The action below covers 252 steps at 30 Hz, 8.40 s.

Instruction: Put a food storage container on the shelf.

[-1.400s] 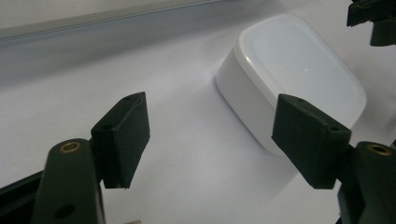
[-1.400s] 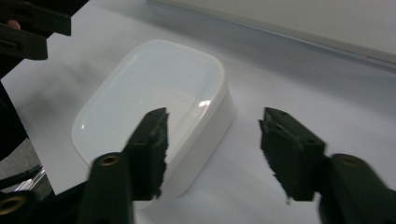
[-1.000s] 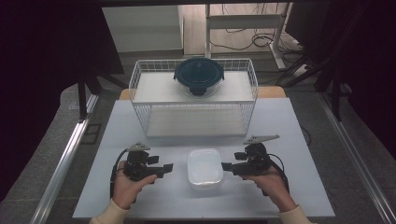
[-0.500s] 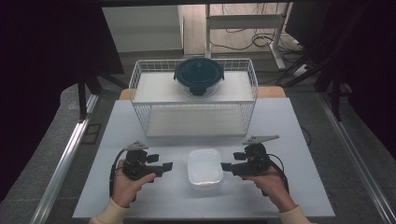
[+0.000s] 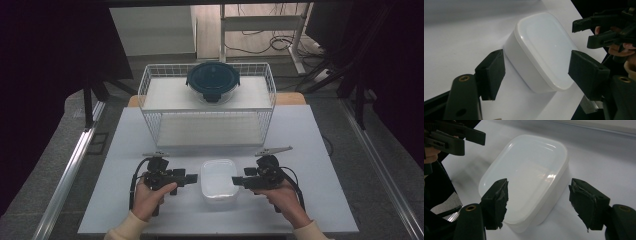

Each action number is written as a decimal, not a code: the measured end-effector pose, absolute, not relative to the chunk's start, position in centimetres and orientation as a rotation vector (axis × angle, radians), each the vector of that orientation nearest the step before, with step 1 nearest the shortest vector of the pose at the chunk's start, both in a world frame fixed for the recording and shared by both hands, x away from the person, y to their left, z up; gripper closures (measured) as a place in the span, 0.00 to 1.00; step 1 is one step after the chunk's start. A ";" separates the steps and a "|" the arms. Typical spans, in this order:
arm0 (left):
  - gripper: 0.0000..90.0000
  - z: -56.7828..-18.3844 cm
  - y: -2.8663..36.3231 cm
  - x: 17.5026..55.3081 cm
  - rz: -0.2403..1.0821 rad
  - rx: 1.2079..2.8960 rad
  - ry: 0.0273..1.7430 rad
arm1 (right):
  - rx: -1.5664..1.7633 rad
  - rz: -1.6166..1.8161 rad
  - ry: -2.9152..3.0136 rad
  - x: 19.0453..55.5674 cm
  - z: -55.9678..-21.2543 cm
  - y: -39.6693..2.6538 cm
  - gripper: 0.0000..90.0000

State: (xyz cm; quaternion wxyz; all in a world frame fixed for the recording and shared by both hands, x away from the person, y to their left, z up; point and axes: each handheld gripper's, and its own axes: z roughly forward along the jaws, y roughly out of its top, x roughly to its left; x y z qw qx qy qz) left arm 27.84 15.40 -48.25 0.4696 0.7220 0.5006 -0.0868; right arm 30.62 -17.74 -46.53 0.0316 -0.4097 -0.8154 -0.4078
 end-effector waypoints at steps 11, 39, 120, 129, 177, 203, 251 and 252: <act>0.39 -49.6 14.3 28.5 -0.316 1.741 1.246 | -1.294 -1.242 -2.410 31.3 -47.8 -17.3 0.43; 0.85 -50.0 14.1 27.8 -0.376 1.652 1.280 | -1.383 -1.263 -2.086 31.5 -48.5 -19.3 0.87; 0.88 -31.0 16.1 31.1 -0.054 1.694 1.034 | -1.122 -1.688 -2.383 33.8 -29.5 -17.2 0.89; 0.88 -28.1 16.5 32.9 -0.025 1.699 1.009 | -1.104 -1.709 -2.373 35.5 -26.9 -17.0 0.89; 0.83 -25.1 18.5 46.3 -0.273 1.514 1.188 | -1.359 -1.554 -2.057 49.3 -23.6 -15.5 0.81; 0.32 -26.4 20.1 41.6 0.044 1.551 1.096 | -1.285 -1.781 -2.203 45.6 -23.6 -17.6 0.32; 0.25 -44.7 22.3 26.0 0.286 1.850 1.173 | -1.306 -1.430 -2.736 30.3 -44.7 -24.1 0.21; 0.25 -44.7 22.2 25.9 0.282 1.850 1.171 | -1.301 -1.433 -2.739 30.2 -44.7 -24.0 0.20</act>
